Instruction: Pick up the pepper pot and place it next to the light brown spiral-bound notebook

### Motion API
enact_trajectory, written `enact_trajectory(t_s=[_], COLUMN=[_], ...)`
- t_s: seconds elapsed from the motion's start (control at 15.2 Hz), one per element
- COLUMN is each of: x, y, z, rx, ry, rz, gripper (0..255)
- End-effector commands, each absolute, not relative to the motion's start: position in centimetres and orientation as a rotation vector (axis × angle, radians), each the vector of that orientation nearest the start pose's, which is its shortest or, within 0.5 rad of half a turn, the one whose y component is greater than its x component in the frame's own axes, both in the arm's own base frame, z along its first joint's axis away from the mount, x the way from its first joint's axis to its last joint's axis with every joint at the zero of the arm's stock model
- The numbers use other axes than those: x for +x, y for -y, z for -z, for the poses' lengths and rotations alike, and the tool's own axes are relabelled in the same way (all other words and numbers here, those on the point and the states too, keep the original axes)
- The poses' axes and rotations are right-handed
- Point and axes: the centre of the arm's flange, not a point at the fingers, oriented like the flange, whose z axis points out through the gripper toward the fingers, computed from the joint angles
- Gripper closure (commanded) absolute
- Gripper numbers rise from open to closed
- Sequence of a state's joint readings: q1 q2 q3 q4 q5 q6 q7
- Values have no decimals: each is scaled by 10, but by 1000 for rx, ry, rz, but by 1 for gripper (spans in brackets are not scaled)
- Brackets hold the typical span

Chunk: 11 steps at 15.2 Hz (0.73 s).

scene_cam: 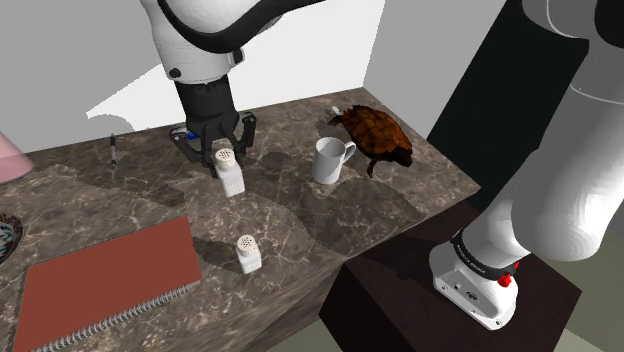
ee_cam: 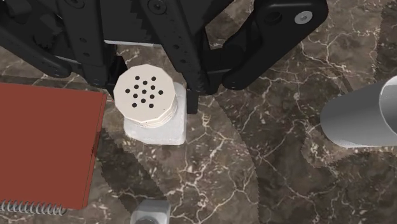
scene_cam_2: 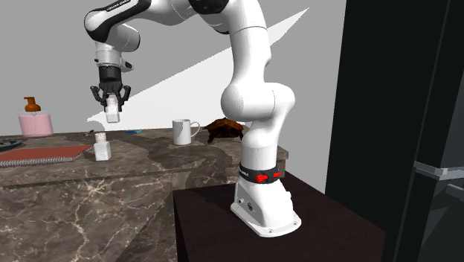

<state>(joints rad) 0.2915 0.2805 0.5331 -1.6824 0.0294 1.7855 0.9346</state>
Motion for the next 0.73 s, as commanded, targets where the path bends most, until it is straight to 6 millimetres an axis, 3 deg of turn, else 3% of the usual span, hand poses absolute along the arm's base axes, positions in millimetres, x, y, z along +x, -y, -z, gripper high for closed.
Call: enact_trajectory(t_s=[0.0,0.66], x=[436,436], y=[-436,-436], z=[-435,-382], rx=[-3115,-3115], ry=[-196,-196], rz=[-344,-344], gripper=[255,255])
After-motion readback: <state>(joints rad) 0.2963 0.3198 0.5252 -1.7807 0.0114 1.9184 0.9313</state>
